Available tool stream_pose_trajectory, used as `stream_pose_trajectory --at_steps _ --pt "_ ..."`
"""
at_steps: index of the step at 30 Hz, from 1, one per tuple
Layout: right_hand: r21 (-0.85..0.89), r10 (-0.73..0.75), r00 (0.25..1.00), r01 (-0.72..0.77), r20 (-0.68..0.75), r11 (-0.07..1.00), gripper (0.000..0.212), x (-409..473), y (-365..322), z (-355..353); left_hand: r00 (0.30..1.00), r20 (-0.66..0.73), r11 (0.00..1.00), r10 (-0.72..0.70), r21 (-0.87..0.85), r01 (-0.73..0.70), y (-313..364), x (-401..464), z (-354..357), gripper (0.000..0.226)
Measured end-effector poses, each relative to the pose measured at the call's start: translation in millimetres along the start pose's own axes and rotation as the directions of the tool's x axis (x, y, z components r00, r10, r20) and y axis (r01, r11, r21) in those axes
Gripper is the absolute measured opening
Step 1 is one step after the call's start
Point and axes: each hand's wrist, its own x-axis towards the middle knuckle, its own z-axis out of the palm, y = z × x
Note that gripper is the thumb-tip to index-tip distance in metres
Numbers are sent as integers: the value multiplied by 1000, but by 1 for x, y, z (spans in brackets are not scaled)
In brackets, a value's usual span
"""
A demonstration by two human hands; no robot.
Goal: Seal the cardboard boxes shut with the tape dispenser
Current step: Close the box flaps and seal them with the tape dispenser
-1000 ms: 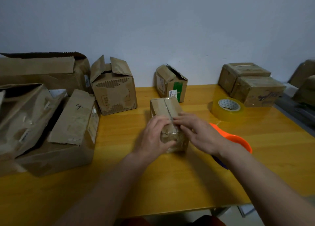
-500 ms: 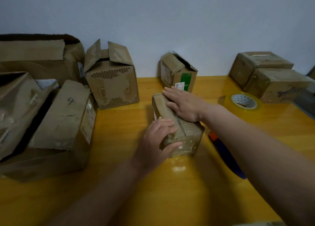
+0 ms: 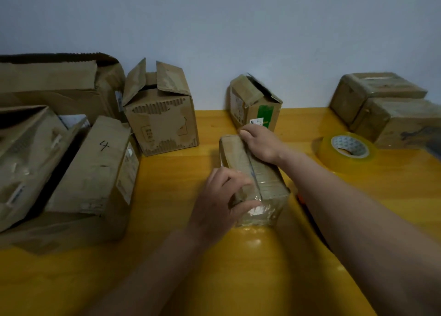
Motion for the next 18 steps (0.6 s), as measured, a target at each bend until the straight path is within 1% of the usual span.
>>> stream_pose_trajectory --at_steps 1,3,5,6,9,11,12,13,14,15,16,17,18 --pt "108 19 1000 -17 -19 994 35 -8 3 -3 1000 12 998 6 59 -6 3 0 -2 43" --pt "234 68 996 -51 -65 971 43 -29 10 -7 999 19 988 30 154 -32 8 -1 -5 38" --pt "292 96 990 -64 -98 954 44 -54 18 -12 999 24 976 49 212 -53 14 -2 -6 35" --pt "279 101 988 -64 -121 958 42 -68 22 -15 998 27 971 50 231 -55 16 -1 -7 35" --pt "93 130 968 -112 -214 989 32 -117 40 -27 1000 16 964 -14 265 9 27 -4 -6 39" --pt "-51 165 943 -187 -288 981 22 -151 54 -32 998 -41 948 -54 311 64 38 -10 -3 42" --pt "-135 191 927 -245 -324 960 25 -166 60 -32 996 -79 944 -32 326 56 46 -13 -1 42" --pt "-221 224 910 -313 -349 924 34 -180 65 -31 995 -100 951 5 309 26 55 -15 4 39" --pt "-298 257 896 -373 -363 879 45 -190 69 -27 995 -88 966 39 257 -15 64 -17 10 32" --pt "-362 288 885 -420 -365 832 55 -197 72 -23 997 -39 979 65 194 -57 75 -18 16 27" --pt "-412 311 880 -449 -358 793 61 -203 75 -18 996 38 987 75 139 -80 84 -20 21 23" --pt "-455 324 881 -458 -344 764 62 -207 79 -13 991 126 993 51 101 -64 91 -21 26 21" --pt "-491 325 890 -448 -319 747 59 -210 82 -10 980 198 997 -16 78 0 97 -23 29 21"
